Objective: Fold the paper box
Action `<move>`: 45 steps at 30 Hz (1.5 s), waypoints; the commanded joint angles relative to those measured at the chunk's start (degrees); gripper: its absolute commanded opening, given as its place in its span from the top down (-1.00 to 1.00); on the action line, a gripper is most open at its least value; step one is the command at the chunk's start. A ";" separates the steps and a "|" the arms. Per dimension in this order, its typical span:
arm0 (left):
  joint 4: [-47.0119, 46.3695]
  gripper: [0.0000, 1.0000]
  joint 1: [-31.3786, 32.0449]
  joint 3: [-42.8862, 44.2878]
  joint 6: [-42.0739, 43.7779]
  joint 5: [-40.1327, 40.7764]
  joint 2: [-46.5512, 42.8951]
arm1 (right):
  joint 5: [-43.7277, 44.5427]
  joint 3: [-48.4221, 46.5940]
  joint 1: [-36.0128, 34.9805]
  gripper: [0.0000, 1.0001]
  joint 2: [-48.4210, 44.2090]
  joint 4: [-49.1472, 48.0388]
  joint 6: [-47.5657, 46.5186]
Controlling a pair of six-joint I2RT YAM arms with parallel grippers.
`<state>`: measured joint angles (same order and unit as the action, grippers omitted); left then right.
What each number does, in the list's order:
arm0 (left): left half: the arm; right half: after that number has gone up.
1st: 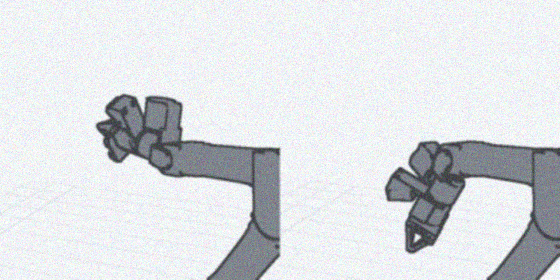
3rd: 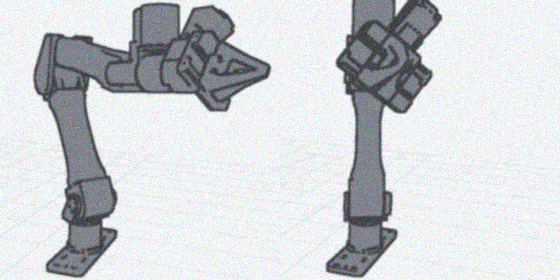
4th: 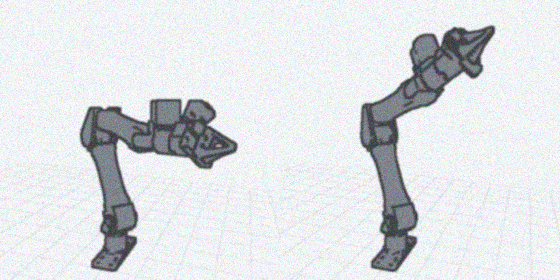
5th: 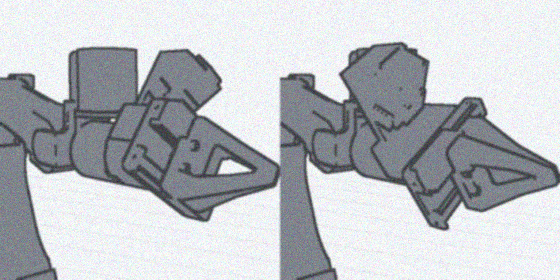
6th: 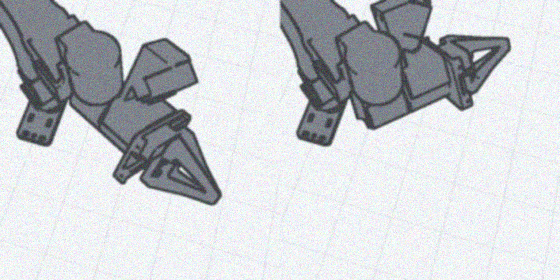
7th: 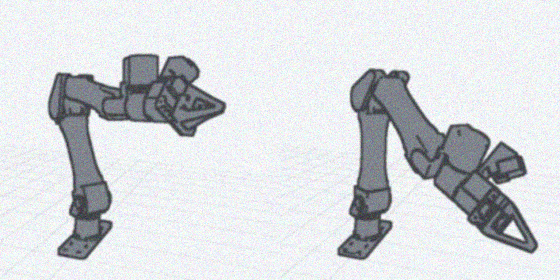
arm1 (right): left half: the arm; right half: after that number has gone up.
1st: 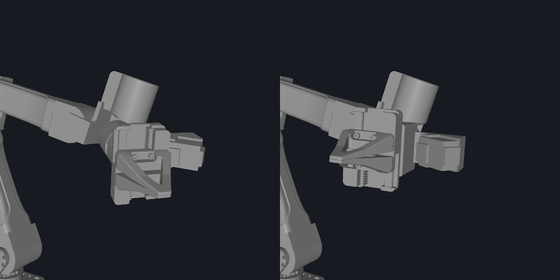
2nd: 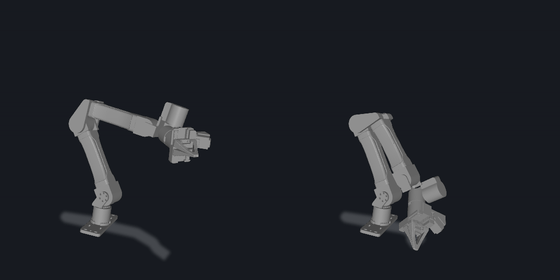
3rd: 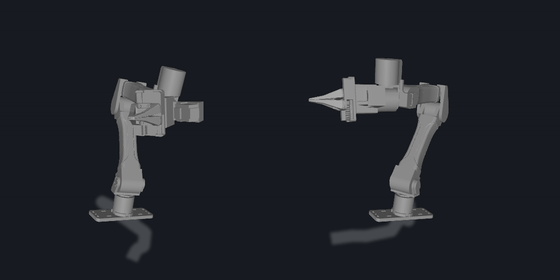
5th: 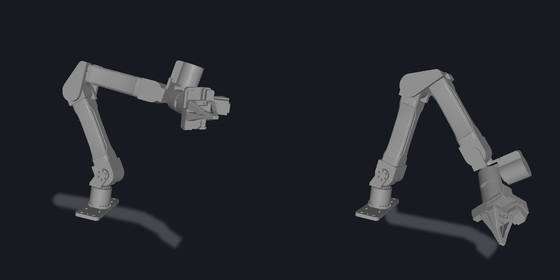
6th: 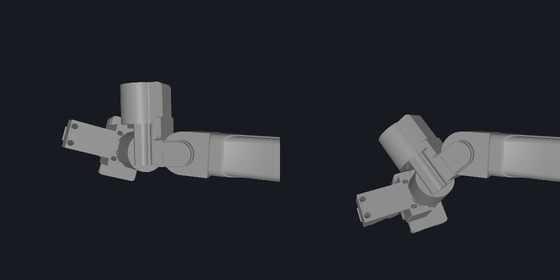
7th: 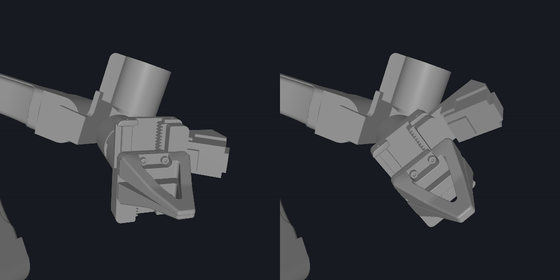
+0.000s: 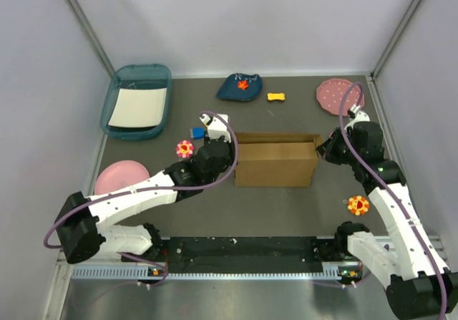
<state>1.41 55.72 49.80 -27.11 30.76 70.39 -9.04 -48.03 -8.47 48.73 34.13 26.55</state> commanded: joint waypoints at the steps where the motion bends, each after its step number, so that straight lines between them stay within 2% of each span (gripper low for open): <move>1: 3.60 1.00 2.19 -3.48 -1.71 -2.64 3.79 | -0.45 1.63 -1.02 1.00 0.84 3.58 -0.70; 6: 4.13 1.00 2.63 -3.57 -0.23 1.75 5.63 | -0.37 1.36 -0.94 1.00 0.84 3.75 -0.62; 11: 5.89 1.00 2.64 -2.17 4.87 7.90 6.25 | -0.28 1.45 -1.02 1.00 0.84 3.84 -0.79; 21: 3.87 1.00 2.64 -2.08 11.82 10.46 5.29 | -0.37 1.36 -1.02 1.00 1.02 3.75 -0.97; 31: 2.72 1.00 2.64 -0.41 10.95 6.86 0.90 | -0.54 1.45 -1.02 1.00 1.10 3.75 -1.14; 39: 1.31 1.00 2.64 0.56 6.72 -3.24 -0.87 | -0.72 1.45 -1.02 1.00 1.19 3.75 -1.06; 45: 1.67 1.00 2.64 -0.05 5.50 -6.41 0.27 | -0.81 1.54 -1.02 1.00 1.19 3.75 -0.97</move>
<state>1.13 57.63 49.78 -19.38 32.73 70.22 -9.10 -48.01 -8.51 48.80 33.52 26.09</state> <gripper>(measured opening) 0.012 0.006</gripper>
